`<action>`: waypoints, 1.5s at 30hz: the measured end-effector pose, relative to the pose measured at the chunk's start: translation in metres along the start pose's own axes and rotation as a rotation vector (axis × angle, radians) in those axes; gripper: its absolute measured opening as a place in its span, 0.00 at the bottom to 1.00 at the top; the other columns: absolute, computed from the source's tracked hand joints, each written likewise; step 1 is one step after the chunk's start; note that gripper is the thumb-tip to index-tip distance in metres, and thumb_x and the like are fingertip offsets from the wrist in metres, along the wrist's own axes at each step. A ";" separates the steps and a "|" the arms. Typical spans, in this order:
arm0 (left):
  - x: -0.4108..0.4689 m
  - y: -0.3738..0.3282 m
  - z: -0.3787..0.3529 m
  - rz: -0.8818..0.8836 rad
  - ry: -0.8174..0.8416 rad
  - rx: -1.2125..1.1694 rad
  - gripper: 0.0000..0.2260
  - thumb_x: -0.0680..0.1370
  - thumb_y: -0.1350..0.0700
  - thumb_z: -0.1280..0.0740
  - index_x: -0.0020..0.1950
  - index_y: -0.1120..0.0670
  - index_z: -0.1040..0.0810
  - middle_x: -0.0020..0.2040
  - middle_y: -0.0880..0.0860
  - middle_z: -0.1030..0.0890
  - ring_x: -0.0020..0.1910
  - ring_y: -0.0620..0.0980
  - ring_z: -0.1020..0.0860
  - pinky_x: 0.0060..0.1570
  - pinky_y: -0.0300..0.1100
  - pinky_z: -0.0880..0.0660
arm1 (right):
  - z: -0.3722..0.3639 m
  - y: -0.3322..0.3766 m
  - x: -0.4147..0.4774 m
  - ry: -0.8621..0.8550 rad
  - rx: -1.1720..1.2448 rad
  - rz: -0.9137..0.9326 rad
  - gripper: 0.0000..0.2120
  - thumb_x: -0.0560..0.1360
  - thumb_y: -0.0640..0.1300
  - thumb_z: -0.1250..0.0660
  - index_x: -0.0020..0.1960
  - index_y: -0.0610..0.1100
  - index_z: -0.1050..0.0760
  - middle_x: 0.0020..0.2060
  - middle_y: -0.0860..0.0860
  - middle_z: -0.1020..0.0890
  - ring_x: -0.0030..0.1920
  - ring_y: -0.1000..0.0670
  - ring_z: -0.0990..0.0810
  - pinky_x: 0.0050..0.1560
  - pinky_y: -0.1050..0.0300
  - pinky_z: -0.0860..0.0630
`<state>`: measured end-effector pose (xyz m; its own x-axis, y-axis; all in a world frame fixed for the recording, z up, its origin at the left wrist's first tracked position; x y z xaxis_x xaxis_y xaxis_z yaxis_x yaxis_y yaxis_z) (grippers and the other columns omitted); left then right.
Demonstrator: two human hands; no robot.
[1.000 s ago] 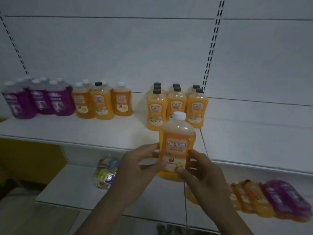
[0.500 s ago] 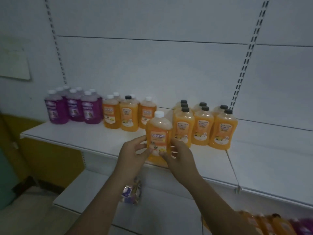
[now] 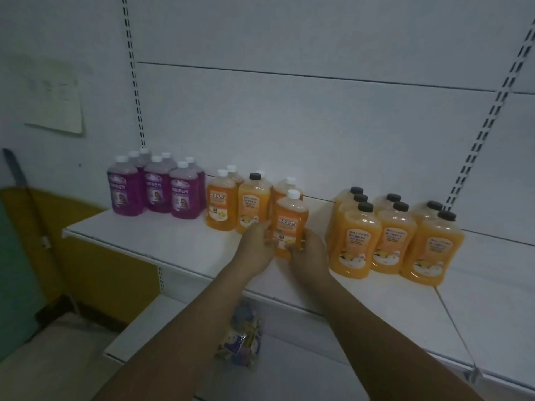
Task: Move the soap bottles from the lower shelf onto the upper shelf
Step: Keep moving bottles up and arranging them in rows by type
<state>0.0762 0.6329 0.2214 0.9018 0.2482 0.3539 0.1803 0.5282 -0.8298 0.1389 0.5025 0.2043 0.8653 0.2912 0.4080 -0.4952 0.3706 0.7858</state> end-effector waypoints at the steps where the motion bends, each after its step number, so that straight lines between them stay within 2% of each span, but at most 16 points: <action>1: 0.004 0.000 -0.001 -0.005 0.000 -0.012 0.12 0.83 0.62 0.35 0.64 0.51 0.21 0.58 0.47 0.18 0.56 0.45 0.21 0.54 0.35 0.25 | -0.001 -0.002 0.003 -0.013 0.010 -0.009 0.03 0.81 0.44 0.33 0.50 0.49 0.21 0.43 0.55 0.15 0.42 0.60 0.18 0.39 0.70 0.27; 3: 0.009 0.001 -0.001 -0.006 -0.004 -0.025 0.10 0.83 0.60 0.35 0.62 0.51 0.20 0.56 0.47 0.17 0.55 0.46 0.20 0.52 0.34 0.25 | -0.004 -0.005 0.010 -0.029 0.024 -0.032 0.03 0.82 0.47 0.34 0.50 0.51 0.23 0.44 0.55 0.16 0.44 0.59 0.18 0.40 0.68 0.27; 8: 0.015 0.009 -0.007 0.000 0.009 -0.090 0.07 0.83 0.53 0.34 0.60 0.48 0.20 0.55 0.48 0.16 0.55 0.45 0.18 0.58 0.44 0.20 | -0.009 -0.011 0.025 -0.035 0.029 -0.063 0.05 0.83 0.48 0.35 0.54 0.49 0.23 0.46 0.55 0.17 0.46 0.57 0.18 0.42 0.68 0.28; 14: 0.017 0.010 -0.010 -0.014 -0.005 -0.084 0.08 0.83 0.54 0.33 0.62 0.47 0.22 0.52 0.44 0.17 0.52 0.39 0.19 0.49 0.32 0.24 | -0.016 -0.015 0.034 -0.054 0.055 -0.097 0.04 0.83 0.48 0.35 0.53 0.49 0.22 0.43 0.57 0.18 0.44 0.60 0.20 0.40 0.70 0.30; 19: 0.016 0.005 -0.009 -0.023 -0.004 -0.064 0.08 0.83 0.55 0.34 0.62 0.48 0.22 0.53 0.46 0.18 0.51 0.38 0.20 0.46 0.30 0.25 | -0.017 -0.014 0.034 -0.066 0.056 -0.070 0.04 0.83 0.47 0.36 0.52 0.50 0.22 0.42 0.58 0.19 0.44 0.61 0.21 0.42 0.69 0.30; 23: 0.012 0.000 0.002 -0.026 -0.012 -0.090 0.05 0.83 0.55 0.33 0.58 0.47 0.22 0.52 0.44 0.18 0.48 0.36 0.21 0.45 0.28 0.27 | -0.017 -0.015 0.034 -0.051 0.072 -0.044 0.04 0.82 0.48 0.34 0.56 0.50 0.22 0.46 0.58 0.18 0.46 0.63 0.21 0.43 0.71 0.29; 26: 0.011 0.001 0.023 0.003 -0.060 -0.046 0.11 0.83 0.57 0.33 0.64 0.50 0.21 0.56 0.43 0.20 0.54 0.40 0.22 0.52 0.34 0.27 | -0.017 -0.012 0.032 -0.051 0.099 -0.009 0.05 0.82 0.49 0.33 0.57 0.51 0.23 0.48 0.58 0.17 0.48 0.63 0.20 0.45 0.71 0.28; 28: 0.015 -0.004 0.046 0.001 -0.152 0.033 0.15 0.82 0.58 0.32 0.69 0.54 0.23 0.59 0.44 0.23 0.59 0.43 0.24 0.57 0.39 0.26 | -0.019 -0.015 0.032 -0.045 0.111 -0.016 0.04 0.82 0.49 0.33 0.57 0.52 0.24 0.49 0.58 0.17 0.48 0.63 0.20 0.47 0.71 0.28; 31: 0.035 -0.024 0.083 -0.086 -0.301 0.201 0.20 0.79 0.56 0.29 0.71 0.51 0.25 0.65 0.46 0.23 0.64 0.48 0.24 0.62 0.43 0.26 | -0.021 -0.020 0.034 -0.052 0.137 -0.038 0.07 0.83 0.51 0.35 0.56 0.49 0.22 0.48 0.57 0.16 0.49 0.60 0.18 0.49 0.67 0.24; 33: 0.056 -0.029 0.096 -0.069 -0.310 0.301 0.25 0.76 0.53 0.28 0.73 0.48 0.29 0.70 0.50 0.27 0.67 0.50 0.26 0.65 0.45 0.26 | -0.019 -0.020 0.034 -0.051 0.139 -0.079 0.08 0.84 0.50 0.36 0.54 0.48 0.22 0.46 0.56 0.16 0.47 0.58 0.18 0.47 0.65 0.23; 35: 0.075 -0.028 0.098 0.009 -0.256 0.380 0.32 0.75 0.49 0.27 0.77 0.46 0.34 0.73 0.51 0.31 0.70 0.53 0.29 0.67 0.51 0.26 | -0.016 -0.017 0.034 -0.049 0.128 -0.096 0.06 0.84 0.49 0.36 0.51 0.49 0.24 0.44 0.57 0.18 0.44 0.59 0.19 0.44 0.68 0.25; 38: 0.092 -0.021 0.091 0.084 -0.124 0.529 0.36 0.74 0.50 0.26 0.79 0.47 0.38 0.75 0.53 0.32 0.72 0.56 0.31 0.65 0.53 0.25 | -0.013 -0.009 0.033 -0.045 0.109 -0.073 0.05 0.84 0.49 0.36 0.49 0.55 0.28 0.43 0.61 0.20 0.44 0.59 0.20 0.43 0.69 0.28; 40: 0.098 -0.017 0.085 0.086 -0.036 0.588 0.37 0.73 0.51 0.24 0.78 0.48 0.38 0.73 0.54 0.29 0.68 0.57 0.27 0.59 0.51 0.22 | -0.013 -0.008 0.033 -0.036 0.106 -0.067 0.04 0.83 0.51 0.36 0.49 0.56 0.28 0.45 0.60 0.19 0.46 0.59 0.19 0.45 0.67 0.26; 43: 0.100 -0.015 0.080 0.088 0.011 0.565 0.37 0.72 0.53 0.22 0.75 0.47 0.37 0.67 0.52 0.24 0.57 0.53 0.22 0.49 0.46 0.21 | -0.017 -0.015 0.038 -0.024 0.111 -0.062 0.03 0.83 0.51 0.35 0.51 0.55 0.27 0.46 0.58 0.18 0.46 0.56 0.18 0.49 0.63 0.22; 45: 0.099 -0.015 0.079 0.078 -0.008 0.552 0.35 0.72 0.54 0.22 0.74 0.48 0.37 0.65 0.52 0.23 0.54 0.52 0.22 0.47 0.45 0.22 | -0.021 -0.018 0.039 -0.012 0.152 -0.084 0.05 0.83 0.49 0.35 0.51 0.51 0.23 0.44 0.55 0.16 0.46 0.54 0.16 0.50 0.61 0.19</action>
<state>0.1316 0.7134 0.3031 0.9008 0.3082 0.3058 -0.1210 0.8546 -0.5049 0.1804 0.5255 0.1967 0.9046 0.2540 0.3423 -0.4041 0.2553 0.8784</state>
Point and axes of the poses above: each hand's wrist, its own x-axis towards the middle knuckle, its own z-axis out of the back of the hand, y = z × x, the point moved 10 cm from there along x, towards the middle knuckle
